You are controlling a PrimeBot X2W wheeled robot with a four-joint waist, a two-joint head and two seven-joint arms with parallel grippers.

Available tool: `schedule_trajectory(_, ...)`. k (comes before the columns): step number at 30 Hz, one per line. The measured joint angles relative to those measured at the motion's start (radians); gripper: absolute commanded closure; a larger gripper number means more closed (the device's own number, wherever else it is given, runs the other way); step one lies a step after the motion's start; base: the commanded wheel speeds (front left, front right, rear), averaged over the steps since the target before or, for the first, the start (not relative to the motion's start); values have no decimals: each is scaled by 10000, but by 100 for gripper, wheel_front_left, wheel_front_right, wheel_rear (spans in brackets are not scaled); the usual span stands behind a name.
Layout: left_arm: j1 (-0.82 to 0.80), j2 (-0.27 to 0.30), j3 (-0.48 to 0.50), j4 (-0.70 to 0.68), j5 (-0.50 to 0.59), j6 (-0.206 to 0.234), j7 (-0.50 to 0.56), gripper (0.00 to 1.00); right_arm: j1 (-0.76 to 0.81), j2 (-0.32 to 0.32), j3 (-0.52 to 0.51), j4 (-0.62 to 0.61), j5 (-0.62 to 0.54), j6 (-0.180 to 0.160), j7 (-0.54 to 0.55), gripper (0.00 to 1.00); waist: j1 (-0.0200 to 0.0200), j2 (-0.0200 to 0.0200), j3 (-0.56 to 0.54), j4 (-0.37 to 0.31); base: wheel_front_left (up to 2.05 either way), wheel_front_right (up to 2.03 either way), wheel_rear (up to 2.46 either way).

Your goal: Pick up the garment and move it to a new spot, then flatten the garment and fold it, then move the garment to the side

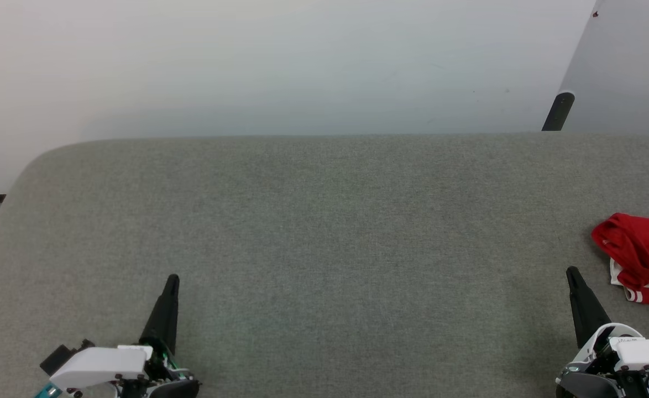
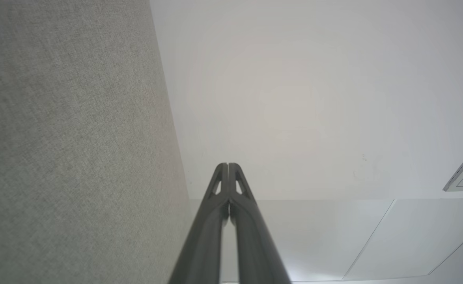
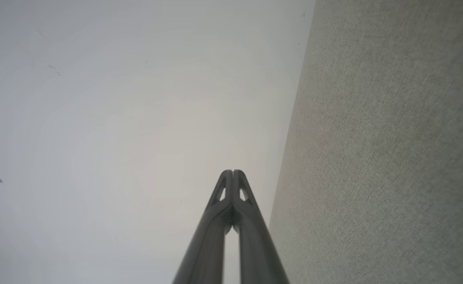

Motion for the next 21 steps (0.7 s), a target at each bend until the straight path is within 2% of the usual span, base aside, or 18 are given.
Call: schedule_trajectory(21, -3, 0, 0, 0, 0, 0, 0, 100, 0, 2, 0, 2, 0, 0, 0, 100, 0, 0, 0, 0, 0, 0, 0)
